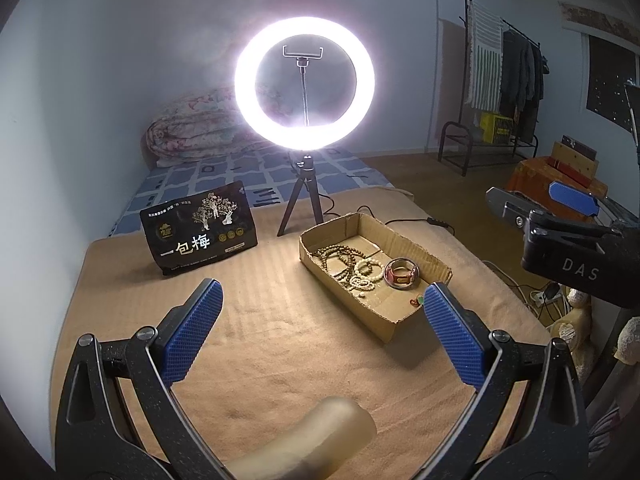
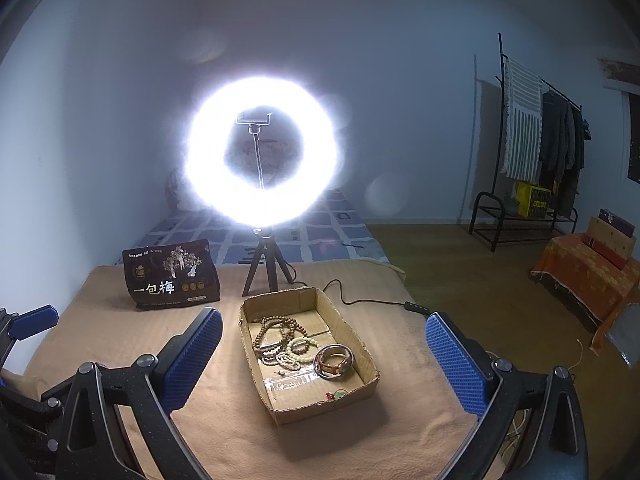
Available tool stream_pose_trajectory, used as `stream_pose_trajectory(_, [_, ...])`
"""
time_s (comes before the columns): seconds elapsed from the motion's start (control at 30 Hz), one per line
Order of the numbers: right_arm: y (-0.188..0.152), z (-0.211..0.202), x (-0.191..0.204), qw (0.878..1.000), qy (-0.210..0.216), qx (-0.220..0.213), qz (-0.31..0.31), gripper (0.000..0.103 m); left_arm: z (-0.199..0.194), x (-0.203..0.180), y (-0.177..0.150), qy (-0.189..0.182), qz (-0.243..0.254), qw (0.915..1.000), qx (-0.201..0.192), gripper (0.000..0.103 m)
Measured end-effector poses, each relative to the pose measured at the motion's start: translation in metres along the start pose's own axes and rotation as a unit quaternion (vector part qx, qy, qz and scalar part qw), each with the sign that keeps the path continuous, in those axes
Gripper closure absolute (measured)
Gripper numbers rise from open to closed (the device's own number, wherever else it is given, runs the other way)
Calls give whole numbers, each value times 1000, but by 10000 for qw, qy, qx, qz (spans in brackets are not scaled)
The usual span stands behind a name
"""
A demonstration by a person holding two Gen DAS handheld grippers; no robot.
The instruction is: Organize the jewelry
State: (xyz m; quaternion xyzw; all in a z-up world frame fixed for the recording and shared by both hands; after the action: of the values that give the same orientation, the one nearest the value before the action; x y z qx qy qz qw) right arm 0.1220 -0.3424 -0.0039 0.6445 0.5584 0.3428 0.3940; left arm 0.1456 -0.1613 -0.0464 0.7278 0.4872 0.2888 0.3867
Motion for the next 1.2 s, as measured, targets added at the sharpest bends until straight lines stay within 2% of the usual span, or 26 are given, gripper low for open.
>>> stream_pose_trajectory(1.2, [-4,4,3,9999,46,106,-16,0,-8,2,2,147,59,9998,-156,1])
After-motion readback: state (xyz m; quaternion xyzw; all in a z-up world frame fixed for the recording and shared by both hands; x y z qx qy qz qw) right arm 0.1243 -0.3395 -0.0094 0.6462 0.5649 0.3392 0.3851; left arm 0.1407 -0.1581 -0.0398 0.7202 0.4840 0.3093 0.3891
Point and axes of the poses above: each gripper's, at about its wrist camera, not at the fingertips, and z roughly the way its jaws point, x to its left, y to its top, the point moved 10 cm from there along z, roughly the way its jaws point, and after that the axes turned 4 degrees about y, right-handed, at the moved point
